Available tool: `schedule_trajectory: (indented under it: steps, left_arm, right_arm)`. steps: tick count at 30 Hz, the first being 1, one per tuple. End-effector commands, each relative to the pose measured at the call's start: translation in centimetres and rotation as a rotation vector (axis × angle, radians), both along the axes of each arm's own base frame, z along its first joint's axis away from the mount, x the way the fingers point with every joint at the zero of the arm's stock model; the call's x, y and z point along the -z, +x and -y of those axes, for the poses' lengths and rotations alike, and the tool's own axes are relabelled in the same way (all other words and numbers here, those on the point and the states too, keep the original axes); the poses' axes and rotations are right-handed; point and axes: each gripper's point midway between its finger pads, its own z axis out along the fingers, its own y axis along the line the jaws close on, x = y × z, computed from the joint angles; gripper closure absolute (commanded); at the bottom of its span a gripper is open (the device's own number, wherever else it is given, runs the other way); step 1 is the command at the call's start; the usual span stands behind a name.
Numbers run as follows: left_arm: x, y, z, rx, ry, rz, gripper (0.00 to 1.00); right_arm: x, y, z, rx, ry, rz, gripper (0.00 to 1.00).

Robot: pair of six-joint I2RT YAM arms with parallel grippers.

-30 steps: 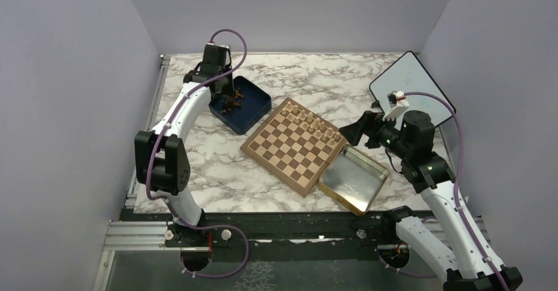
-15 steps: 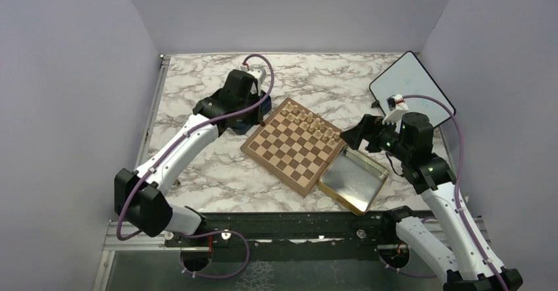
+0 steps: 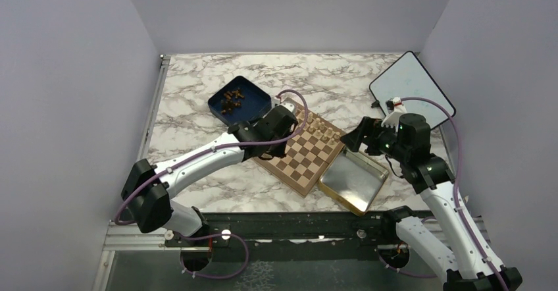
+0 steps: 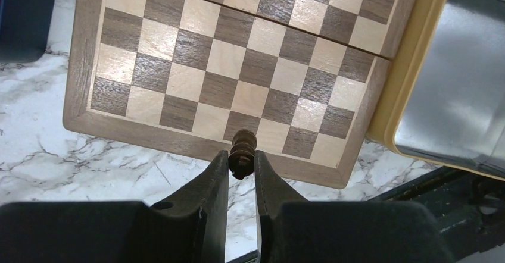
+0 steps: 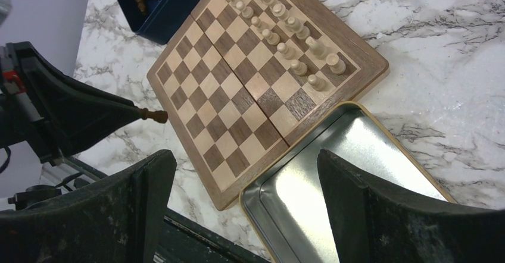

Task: Set up the chess pieces on the board
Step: Place the chess piece on the chessboard.

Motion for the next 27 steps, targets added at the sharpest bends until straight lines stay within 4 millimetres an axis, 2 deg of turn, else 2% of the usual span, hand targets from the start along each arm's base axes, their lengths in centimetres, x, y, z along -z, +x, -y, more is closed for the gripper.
schedule_trajectory:
  steps: [1, 4, 11, 27]
  left_arm:
    - [0.7, 0.5, 1.0, -0.079, 0.035, 0.035, 0.88]
    - [1.8, 0.0, 1.1, -0.101, 0.055, 0.029, 0.88]
    - [3.8, -0.1, -0.4, -0.157, 0.111, 0.024, 0.88]
    - [6.0, 0.4, -1.6, -0.224, 0.151, 0.04, 0.88]
  right_arm:
    - [0.0, -0.2, 0.1, 0.003, -0.014, -0.007, 0.06]
    - [0.2, -0.3, 0.0, -0.008, -0.012, -0.014, 0.06]
    - [0.0, -0.5, 0.0, -0.025, -0.025, -0.004, 0.05]
    - [-0.2, -0.8, -0.5, -0.054, -0.031, 0.007, 0.06]
